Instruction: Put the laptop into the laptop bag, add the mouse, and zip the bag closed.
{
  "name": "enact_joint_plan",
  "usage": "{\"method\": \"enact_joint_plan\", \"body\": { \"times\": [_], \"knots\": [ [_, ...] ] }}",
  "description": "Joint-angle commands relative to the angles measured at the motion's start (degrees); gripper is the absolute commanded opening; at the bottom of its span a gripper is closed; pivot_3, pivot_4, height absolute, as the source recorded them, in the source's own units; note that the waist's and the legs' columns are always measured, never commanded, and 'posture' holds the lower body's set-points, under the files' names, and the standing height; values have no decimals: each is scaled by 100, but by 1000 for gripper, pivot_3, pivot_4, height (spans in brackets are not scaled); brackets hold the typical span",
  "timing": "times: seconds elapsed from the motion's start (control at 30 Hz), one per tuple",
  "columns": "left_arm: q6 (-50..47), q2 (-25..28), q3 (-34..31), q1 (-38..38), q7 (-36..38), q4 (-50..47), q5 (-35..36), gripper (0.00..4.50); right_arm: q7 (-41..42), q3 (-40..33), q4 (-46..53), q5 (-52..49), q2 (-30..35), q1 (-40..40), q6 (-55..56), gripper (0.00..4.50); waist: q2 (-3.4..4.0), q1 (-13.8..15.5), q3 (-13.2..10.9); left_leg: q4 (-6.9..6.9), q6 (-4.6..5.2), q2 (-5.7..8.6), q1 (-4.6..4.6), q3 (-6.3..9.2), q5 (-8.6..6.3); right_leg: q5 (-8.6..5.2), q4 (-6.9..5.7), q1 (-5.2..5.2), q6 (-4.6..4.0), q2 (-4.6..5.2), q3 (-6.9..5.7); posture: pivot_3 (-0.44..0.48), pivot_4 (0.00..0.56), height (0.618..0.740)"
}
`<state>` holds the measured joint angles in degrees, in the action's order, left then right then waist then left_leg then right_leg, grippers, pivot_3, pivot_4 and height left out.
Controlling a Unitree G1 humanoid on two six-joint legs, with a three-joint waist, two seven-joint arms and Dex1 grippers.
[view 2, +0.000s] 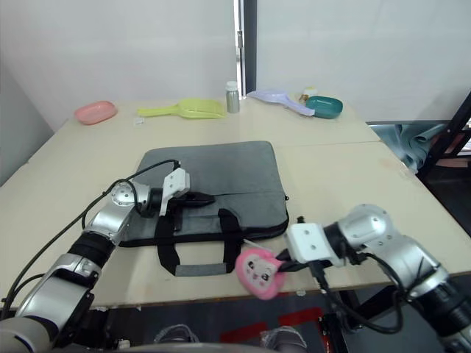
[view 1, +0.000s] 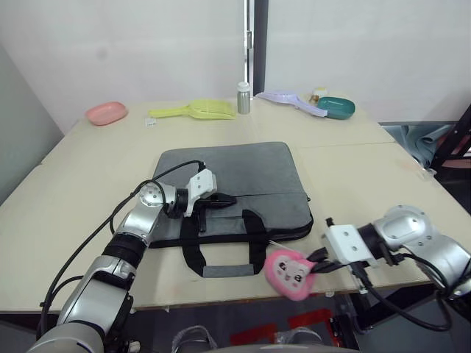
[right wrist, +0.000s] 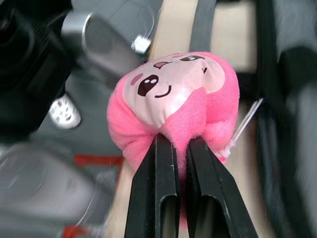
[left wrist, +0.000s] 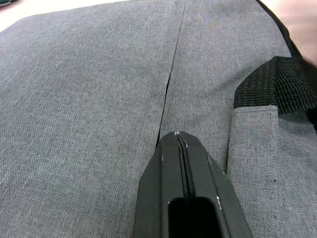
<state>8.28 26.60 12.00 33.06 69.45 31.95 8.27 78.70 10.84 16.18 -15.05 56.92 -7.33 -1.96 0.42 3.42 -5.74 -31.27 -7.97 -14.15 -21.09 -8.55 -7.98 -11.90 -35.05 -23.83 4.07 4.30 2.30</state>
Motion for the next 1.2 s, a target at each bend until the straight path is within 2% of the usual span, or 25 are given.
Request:
{"method": "enact_joint_plan", "body": {
  "times": [0.03, 0.1, 0.3, 0.6, 0.93, 1.2],
  "knots": [
    [-312, 149, 306, -486, 3, 682, -475, 0, 125, -456, -195, -116, 231, 137, 195, 21, 6, -5, 4, 1, 0, 0, -1, -2, 0, -6, 0, -3, 10, 0, 1, 0, 150, 740],
    [-331, 144, 299, -497, -2, 722, -472, 0, 66, -609, -424, -45, 325, 201, 285, 21, 6, -5, 4, 3, 0, 0, -1, -4, 0, -25, 0, -5, 40, -1, 3, 0, 150, 740],
    [-328, 171, 358, -592, 82, 655, -487, 0, -29, -885, -910, 13, 438, 233, 392, 21, 2, -16, 16, 5, 2, 3, -2, -9, -1, -26, 3, -7, 43, 0, 7, 0, 150, 740],
    [-257, 149, 400, -502, 113, 798, -541, 0, 70, -1120, -2299, 97, 546, -378, 789, 21, -2, -40, 19, 6, 7, 6, -2, -15, -4, -29, 8, -8, 48, 3, 10, 0, 150, 740],
    [-251, 169, 510, -651, 260, 656, -565, 0, -256, -921, -3261, 427, 261, -1306, 757, 21, -2, -38, 19, 8, 10, 9, -4, -22, -6, -26, 12, -9, 41, 5, 12, 0, 150, 740],
    [-269, 209, 528, -716, 351, 589, -572, 0, -92, -675, -3694, 637, 113, -1865, 852, 21, 3, -44, 22, 13, 14, 9, -4, -32, -15, 3, 22, -11, -8, 8, 17, 0, 150, 740]
  ]
}}
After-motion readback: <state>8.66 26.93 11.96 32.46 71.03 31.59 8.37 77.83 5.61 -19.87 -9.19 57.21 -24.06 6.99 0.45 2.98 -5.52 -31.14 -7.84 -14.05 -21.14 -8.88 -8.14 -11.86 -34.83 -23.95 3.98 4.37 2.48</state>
